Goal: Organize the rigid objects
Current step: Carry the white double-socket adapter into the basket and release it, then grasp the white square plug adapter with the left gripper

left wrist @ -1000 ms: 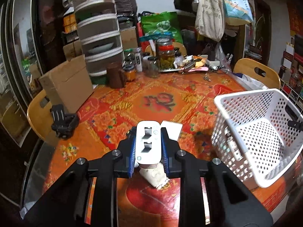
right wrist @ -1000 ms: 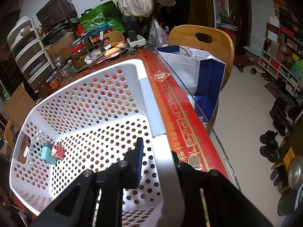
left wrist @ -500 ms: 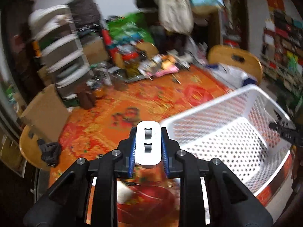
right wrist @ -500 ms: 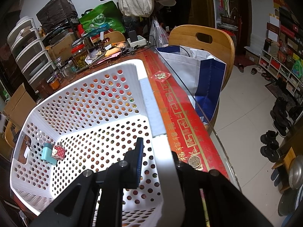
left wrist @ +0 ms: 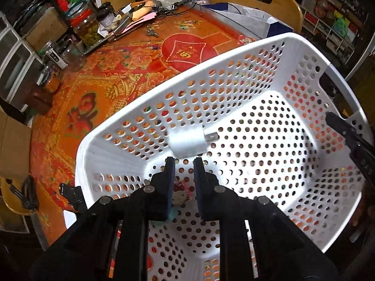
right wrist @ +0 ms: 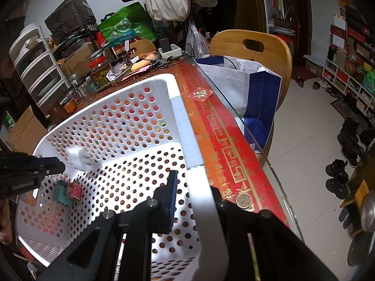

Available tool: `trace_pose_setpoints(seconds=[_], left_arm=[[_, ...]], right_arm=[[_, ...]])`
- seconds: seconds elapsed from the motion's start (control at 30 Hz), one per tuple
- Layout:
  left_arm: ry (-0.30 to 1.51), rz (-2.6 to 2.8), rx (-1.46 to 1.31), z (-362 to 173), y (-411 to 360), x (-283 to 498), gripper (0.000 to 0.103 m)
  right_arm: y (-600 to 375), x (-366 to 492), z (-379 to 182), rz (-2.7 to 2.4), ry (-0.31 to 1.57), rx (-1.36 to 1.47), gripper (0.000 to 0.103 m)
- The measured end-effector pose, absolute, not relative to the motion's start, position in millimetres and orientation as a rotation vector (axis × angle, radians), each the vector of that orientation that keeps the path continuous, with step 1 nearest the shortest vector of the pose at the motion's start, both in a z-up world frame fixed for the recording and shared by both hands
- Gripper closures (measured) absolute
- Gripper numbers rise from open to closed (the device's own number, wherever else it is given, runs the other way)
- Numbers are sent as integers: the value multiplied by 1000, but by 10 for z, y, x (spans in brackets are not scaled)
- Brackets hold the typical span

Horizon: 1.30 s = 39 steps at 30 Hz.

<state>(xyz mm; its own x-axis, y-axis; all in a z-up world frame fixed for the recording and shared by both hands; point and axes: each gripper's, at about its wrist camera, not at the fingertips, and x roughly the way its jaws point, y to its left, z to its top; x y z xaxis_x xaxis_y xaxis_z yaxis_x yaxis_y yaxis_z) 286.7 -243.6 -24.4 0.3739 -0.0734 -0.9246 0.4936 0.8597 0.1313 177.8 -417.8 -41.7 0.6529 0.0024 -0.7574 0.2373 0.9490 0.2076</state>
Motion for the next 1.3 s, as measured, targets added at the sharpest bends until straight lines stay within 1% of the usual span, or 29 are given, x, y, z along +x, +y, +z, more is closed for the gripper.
trace_pose_setpoints(seconds=[0.07,0.17,0.23,0.27,0.3,0.33,0.37,0.4,0.43,0.5,0.57,0.67,0.77,0.9,1.07,1.3], left_arm=[[1131,-386,404,-221,-2430,2864,88],[1075,-410,346,-85,-2214,2823,88],[1012,-430,289,80,-2003,2724,83],[991,-427,270,148,-1908,2703,70],[952,-417,234,250,-1737,2634,49],[919,-408,207,327,-1586,2574,36],[877,-393,180,408,-1409,2502,15],[828,-369,159,485,-1216,2424,3],[781,-337,137,539,-992,2334,0],[739,-274,99,531,-591,2211,0],[748,-211,44,397,-165,2139,0],[840,-142,-76,-48,404,2111,0],[946,-111,-181,-526,746,2126,0],[1002,-113,-191,-815,752,2110,0],[1040,-138,-155,-949,516,2191,0],[1048,-83,-120,-1157,293,2318,0]], right_arm=[[-4185,1783,-421,-131,851,305,88],[-4186,1790,-421,-129,852,305,88],[-4191,1792,-423,-127,853,306,88],[-4192,1793,-424,-126,852,306,87],[-4192,1792,-424,-126,852,306,87],[-4192,1792,-424,-126,852,306,87],[-4191,1794,-424,-127,852,306,87],[-4189,1792,-425,-127,852,306,87],[-4187,1794,-425,-127,852,305,87],[-4186,1795,-424,-127,852,305,87],[-4186,1797,-424,-127,852,304,87],[-4188,1791,-423,-126,847,307,87],[-4188,1797,-420,-128,846,308,87],[-4175,1814,-414,-145,857,290,87],[-4178,1816,-416,-159,866,289,87],[-4160,1809,-418,-161,870,284,87]])
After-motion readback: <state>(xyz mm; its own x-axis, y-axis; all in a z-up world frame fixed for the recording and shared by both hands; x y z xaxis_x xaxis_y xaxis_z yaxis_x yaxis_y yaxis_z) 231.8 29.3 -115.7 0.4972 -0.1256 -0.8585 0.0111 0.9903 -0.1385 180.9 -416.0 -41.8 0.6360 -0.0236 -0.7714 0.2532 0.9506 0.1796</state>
